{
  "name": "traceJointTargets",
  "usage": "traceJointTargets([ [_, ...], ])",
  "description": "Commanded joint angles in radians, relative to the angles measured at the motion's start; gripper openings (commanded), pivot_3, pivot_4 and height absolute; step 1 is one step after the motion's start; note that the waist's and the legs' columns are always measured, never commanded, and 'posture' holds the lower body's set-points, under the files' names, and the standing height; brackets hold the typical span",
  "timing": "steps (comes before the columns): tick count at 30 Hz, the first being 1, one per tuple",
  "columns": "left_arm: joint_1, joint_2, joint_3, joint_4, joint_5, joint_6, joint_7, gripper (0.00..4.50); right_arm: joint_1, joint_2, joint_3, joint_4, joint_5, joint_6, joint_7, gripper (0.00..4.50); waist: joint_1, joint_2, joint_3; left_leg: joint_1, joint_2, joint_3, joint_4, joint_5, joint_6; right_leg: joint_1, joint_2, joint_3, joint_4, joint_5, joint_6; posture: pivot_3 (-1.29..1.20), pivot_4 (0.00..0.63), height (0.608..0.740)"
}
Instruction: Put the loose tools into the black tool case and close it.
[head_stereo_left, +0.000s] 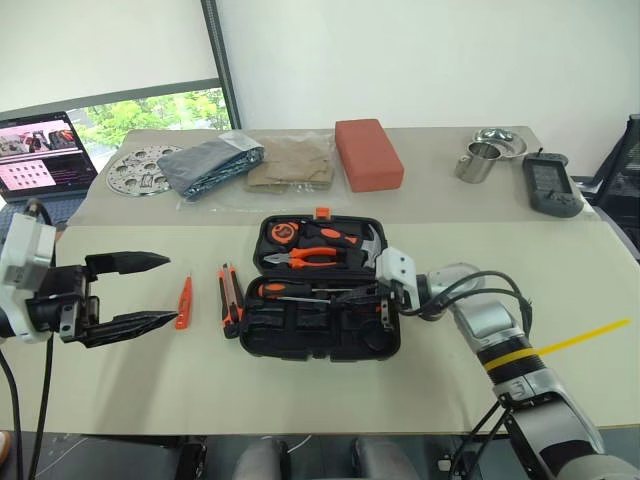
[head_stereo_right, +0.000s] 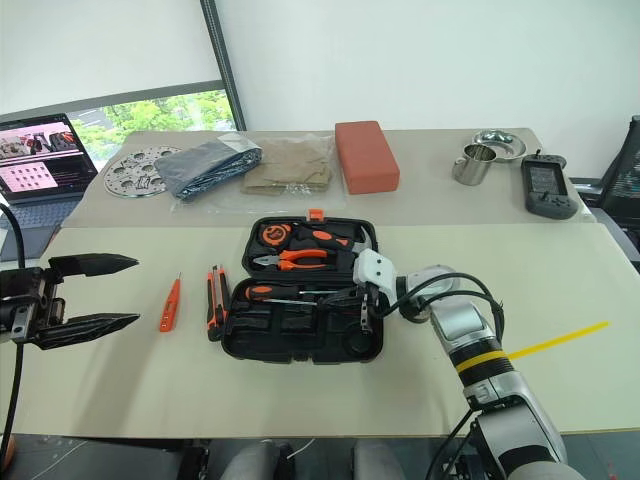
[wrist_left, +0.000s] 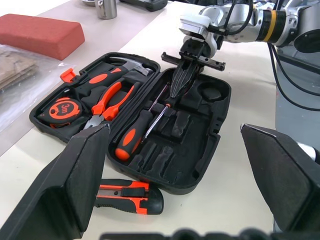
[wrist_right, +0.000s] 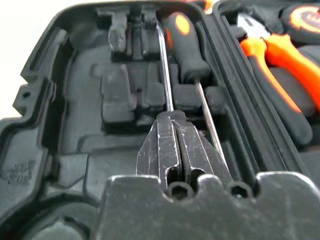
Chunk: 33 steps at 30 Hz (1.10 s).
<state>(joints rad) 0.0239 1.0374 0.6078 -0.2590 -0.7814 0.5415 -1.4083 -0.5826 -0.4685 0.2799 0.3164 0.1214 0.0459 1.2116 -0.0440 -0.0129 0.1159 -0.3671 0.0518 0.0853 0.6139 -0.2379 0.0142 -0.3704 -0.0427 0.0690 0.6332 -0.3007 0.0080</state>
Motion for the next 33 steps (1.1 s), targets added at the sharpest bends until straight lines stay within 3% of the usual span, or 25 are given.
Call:
traceJointTargets([
  [1,-0.02,0.026,0.003,0.001,0.004,-0.018,-0.006,4.5,-0.013,-0.016,0.024,0.044,-0.06,-0.026,-0.012,0.07,0.0,0.0,0.0,0.0,0.0,0.0,0.0,0.0,0.0,0.0,0.0,0.0,0.0,0.0,0.0,0.0,0.15,0.74],
  [14,-0.013,0.024,-0.012,-0.018,0.01,-0.006,-0.001,4.5,0.004,-0.046,0.097,0.029,-0.153,0.042,-0.041,0.07,0.002,-0.006,-0.004,0.012,0.0,0.001,0.0,0.003,-0.005,0.008,-0.001,0.001,0.007,-0.001,-0.001,0.0,0.15,0.74],
  [22,0.06,-0.011,0.022,-0.024,0.014,0.029,0.072,4.5,-0.001,-0.004,-0.06,-0.108,0.044,0.065,-0.049,0.07,0.002,-0.007,-0.002,0.011,0.0,0.001,-0.001,0.003,-0.005,0.006,-0.002,0.001,0.007,-0.001,-0.002,0.0,0.15,0.74],
  [25,0.101,-0.055,0.034,-0.032,0.029,0.039,0.151,4.5,0.026,-0.029,-0.117,-0.206,0.119,0.113,-0.04,0.71,0.001,-0.007,-0.002,0.005,0.0,0.001,-0.002,0.003,-0.005,0.0,-0.002,0.001,0.008,-0.001,-0.002,0.0,0.15,0.74],
  [33,0.116,-0.251,0.002,-0.037,0.206,-0.034,0.536,4.5,0.167,-0.155,-0.313,-0.471,0.307,0.287,-0.075,3.45,0.008,-0.007,-0.002,0.0,0.001,-0.003,-0.006,0.003,-0.005,-0.002,-0.009,-0.001,0.005,-0.001,-0.002,0.0,0.15,0.74],
])
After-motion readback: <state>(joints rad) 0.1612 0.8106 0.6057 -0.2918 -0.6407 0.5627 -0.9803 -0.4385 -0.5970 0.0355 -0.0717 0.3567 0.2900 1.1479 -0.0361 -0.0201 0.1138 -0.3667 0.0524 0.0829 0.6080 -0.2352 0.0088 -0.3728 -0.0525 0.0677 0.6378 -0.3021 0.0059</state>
